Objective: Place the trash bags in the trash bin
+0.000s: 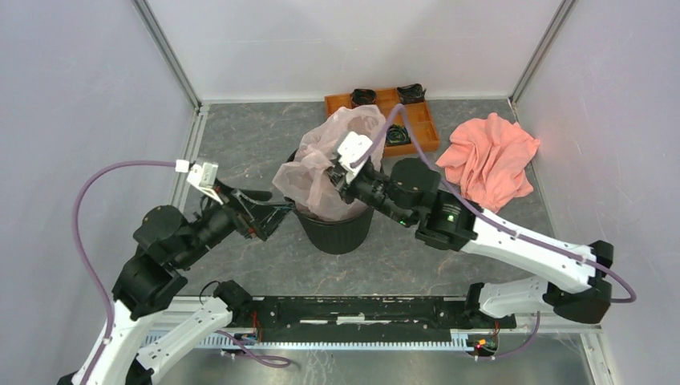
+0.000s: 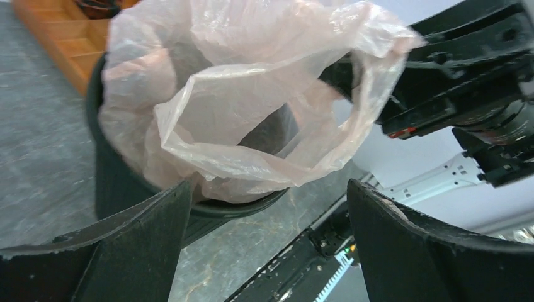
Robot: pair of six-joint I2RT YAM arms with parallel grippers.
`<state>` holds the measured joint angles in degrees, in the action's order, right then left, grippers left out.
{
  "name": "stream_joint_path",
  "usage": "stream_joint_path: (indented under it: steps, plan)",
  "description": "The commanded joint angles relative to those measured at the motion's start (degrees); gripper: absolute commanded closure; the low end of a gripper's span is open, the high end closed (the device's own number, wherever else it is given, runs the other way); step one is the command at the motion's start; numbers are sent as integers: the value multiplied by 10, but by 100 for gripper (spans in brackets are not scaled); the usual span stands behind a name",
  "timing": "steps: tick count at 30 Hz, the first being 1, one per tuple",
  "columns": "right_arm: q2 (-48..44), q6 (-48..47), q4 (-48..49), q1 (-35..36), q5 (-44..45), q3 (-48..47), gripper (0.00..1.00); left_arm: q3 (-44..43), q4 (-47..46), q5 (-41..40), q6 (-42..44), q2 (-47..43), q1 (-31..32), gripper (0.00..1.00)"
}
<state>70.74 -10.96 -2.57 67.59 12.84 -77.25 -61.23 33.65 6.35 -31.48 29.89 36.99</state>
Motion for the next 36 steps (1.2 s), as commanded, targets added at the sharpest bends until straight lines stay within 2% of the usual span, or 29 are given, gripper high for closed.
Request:
stream_joint_path:
  steps: [1, 4, 8, 11, 16, 20, 27, 30, 36]
  plan:
    - [44, 156, -20, -38, -24, -11, 100, -13, 87, -82, 25, -26, -1, 0]
    - [66, 256, -6, -85, -103, 16, 100, -18, 117, -100, 26, -45, -1, 0]
    - [96, 279, -37, -95, -127, 26, 100, -19, 131, -108, 24, -61, -1, 0]
    - [121, 262, -79, -96, -125, 21, 100, -15, 129, -104, 22, -65, -1, 0]
    - [216, 204, -200, -97, -107, -62, 100, 11, 108, -96, 21, -72, -1, 0]
    - [253, 186, -191, -97, -126, -56, 100, 22, 109, -94, 17, -84, -1, 0]
    - [272, 176, -141, -100, -127, -6, 100, 42, 117, -88, -3, -119, -1, 0]
    - [277, 167, -147, -101, -127, -16, 100, 48, 117, -92, -18, -125, -1, 0]
    - [187, 162, -155, -101, -148, -40, 100, 82, 87, -99, -62, -130, -1, 0]
